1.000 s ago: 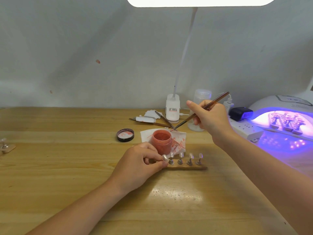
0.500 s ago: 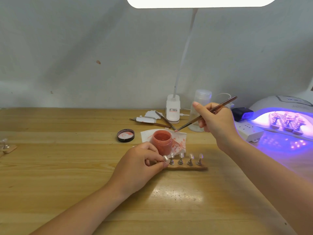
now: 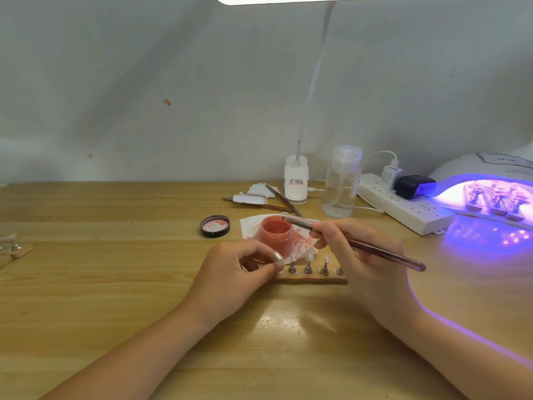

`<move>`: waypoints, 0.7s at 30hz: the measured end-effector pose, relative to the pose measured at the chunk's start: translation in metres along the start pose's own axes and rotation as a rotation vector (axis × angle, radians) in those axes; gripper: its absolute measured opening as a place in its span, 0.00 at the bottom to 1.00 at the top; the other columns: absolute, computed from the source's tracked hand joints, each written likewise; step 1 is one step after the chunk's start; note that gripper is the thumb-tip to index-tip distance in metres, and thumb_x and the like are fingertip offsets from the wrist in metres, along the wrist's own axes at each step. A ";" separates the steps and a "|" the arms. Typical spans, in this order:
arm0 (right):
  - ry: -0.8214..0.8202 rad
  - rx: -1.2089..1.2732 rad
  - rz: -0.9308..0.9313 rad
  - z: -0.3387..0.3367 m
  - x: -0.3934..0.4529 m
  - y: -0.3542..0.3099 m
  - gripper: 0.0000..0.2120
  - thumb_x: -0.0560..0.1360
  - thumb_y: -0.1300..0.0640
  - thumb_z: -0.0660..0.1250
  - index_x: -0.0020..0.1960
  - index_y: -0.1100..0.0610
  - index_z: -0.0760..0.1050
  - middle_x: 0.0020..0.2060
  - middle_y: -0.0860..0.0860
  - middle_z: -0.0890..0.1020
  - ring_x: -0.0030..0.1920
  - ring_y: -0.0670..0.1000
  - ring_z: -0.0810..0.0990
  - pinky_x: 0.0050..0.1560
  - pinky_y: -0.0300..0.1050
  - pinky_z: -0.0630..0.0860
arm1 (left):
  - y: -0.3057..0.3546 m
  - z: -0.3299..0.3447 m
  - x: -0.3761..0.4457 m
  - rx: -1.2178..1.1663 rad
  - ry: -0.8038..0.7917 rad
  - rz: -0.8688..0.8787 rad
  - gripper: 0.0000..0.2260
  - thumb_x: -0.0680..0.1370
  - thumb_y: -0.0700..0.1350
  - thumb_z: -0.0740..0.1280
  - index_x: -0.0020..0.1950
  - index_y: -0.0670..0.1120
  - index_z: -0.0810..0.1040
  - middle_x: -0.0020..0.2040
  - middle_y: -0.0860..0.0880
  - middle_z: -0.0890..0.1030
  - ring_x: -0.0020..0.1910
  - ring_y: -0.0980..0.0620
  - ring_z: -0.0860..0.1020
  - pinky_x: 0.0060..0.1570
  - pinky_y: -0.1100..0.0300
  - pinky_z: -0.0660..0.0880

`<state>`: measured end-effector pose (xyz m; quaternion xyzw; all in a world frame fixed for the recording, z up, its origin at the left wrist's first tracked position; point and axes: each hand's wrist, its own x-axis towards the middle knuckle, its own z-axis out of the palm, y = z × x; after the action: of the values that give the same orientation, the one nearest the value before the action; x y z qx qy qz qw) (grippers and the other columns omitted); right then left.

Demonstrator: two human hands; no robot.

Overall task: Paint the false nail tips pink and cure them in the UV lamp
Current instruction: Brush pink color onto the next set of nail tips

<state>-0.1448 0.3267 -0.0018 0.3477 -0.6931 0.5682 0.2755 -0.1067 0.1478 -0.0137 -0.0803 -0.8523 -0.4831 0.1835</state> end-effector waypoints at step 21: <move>-0.084 0.066 -0.016 0.011 -0.016 0.003 0.25 0.77 0.45 0.56 0.37 0.62 0.81 0.29 0.50 0.81 0.30 0.42 0.80 0.30 0.36 0.75 | -0.006 -0.004 0.004 -0.152 -0.051 -0.054 0.10 0.71 0.35 0.71 0.40 0.51 0.84 0.28 0.59 0.76 0.31 0.60 0.70 0.33 0.71 0.67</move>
<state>-0.1376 0.3188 -0.0180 0.3859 -0.6821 0.5733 0.2391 -0.1110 0.1409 -0.0147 -0.0833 -0.8196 -0.5489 0.1418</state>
